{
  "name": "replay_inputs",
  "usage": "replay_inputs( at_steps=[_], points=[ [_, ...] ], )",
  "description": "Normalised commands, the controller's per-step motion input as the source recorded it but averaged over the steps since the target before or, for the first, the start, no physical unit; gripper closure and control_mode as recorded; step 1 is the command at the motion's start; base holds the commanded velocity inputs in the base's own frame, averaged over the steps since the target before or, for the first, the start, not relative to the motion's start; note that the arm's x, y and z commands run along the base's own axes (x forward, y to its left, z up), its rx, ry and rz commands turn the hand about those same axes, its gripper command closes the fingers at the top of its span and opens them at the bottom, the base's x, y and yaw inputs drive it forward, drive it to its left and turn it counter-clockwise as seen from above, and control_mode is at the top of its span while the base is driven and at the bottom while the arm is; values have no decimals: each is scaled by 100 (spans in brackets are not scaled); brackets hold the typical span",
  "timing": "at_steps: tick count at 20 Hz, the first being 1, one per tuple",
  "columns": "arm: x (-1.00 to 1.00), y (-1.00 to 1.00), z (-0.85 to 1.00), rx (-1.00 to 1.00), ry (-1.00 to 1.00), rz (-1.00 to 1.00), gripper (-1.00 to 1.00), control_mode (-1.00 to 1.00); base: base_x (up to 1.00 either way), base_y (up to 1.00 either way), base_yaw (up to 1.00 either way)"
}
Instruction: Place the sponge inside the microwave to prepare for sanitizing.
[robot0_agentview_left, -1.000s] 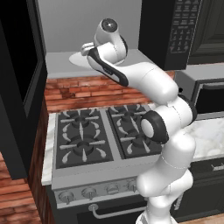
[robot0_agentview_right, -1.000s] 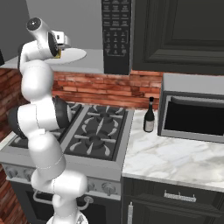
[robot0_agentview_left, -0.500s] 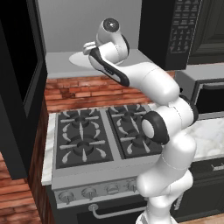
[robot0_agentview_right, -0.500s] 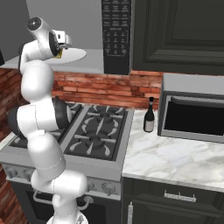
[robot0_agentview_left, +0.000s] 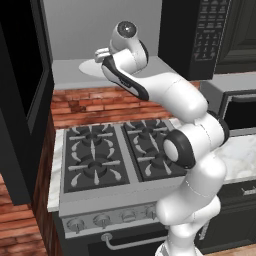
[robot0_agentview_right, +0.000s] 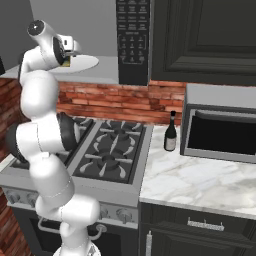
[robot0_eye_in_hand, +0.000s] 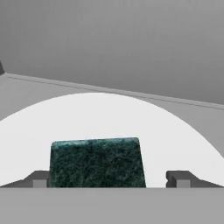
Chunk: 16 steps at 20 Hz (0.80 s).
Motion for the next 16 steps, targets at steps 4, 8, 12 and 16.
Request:
replay_inputs(
  at_steps=[4,8,12,16],
  points=[
    [-7,3,5,4,0,-3,-100,-100,0,0,0],
    [0,2,13,4,0,-3,-100,-100,0,0,0],
    [0,1,16,2,0,-1,-100,-100,0,0,0],
    [0,2,16,7,0,0,-100,-100,0,0,0]
  ],
)
